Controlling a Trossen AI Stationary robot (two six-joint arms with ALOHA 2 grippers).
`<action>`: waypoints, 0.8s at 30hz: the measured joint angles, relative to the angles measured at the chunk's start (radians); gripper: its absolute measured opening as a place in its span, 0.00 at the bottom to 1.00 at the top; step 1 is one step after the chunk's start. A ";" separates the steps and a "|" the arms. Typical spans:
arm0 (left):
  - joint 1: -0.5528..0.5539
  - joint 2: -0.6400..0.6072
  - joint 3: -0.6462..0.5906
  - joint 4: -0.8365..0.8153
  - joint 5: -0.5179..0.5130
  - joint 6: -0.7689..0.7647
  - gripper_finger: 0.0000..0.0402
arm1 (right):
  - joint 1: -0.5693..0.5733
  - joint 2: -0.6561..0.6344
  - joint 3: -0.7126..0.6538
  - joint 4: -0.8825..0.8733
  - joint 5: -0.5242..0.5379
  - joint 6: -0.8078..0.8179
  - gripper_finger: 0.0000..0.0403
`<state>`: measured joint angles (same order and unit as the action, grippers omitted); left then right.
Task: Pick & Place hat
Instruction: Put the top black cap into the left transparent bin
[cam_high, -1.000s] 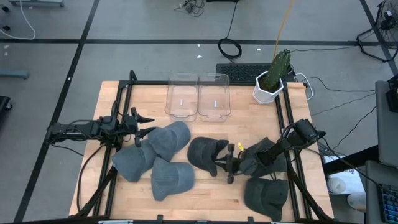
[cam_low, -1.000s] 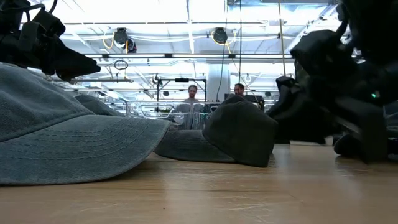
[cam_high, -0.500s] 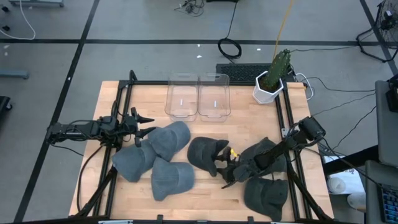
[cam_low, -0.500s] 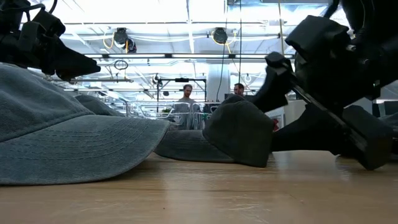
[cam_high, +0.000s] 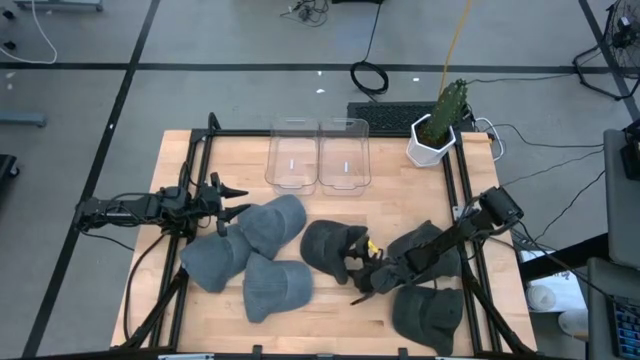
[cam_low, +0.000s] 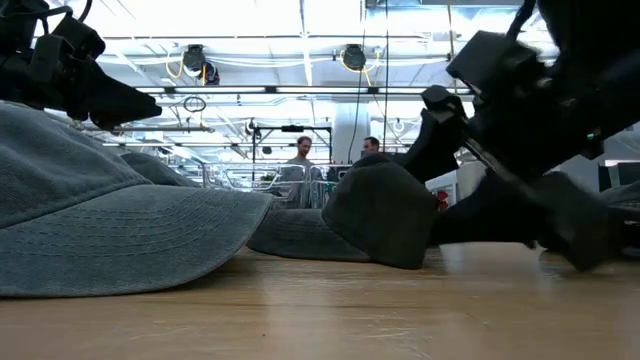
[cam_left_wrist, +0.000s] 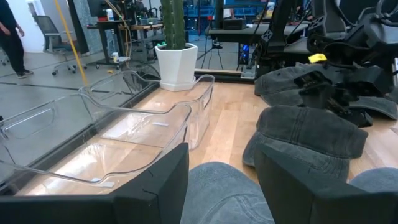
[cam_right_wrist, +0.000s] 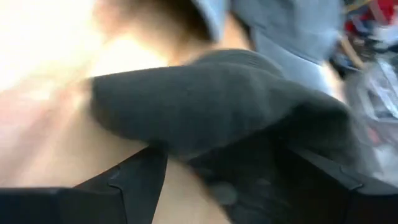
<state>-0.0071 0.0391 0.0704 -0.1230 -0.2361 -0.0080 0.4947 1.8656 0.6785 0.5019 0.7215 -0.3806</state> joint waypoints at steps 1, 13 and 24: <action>0.000 0.000 0.000 0.000 0.000 0.000 0.48 | -0.008 0.001 -0.001 0.021 0.042 -0.002 0.70; 0.000 0.000 0.000 -0.002 0.000 0.000 0.48 | -0.023 0.005 -0.004 0.313 0.423 -0.081 0.70; 0.000 0.000 0.000 -0.001 0.000 0.000 0.48 | 0.007 0.003 -0.003 0.662 0.542 -0.414 0.70</action>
<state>-0.0071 0.0391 0.0704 -0.1238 -0.2359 -0.0078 0.5012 1.8690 0.6750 1.1637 1.2635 -0.7950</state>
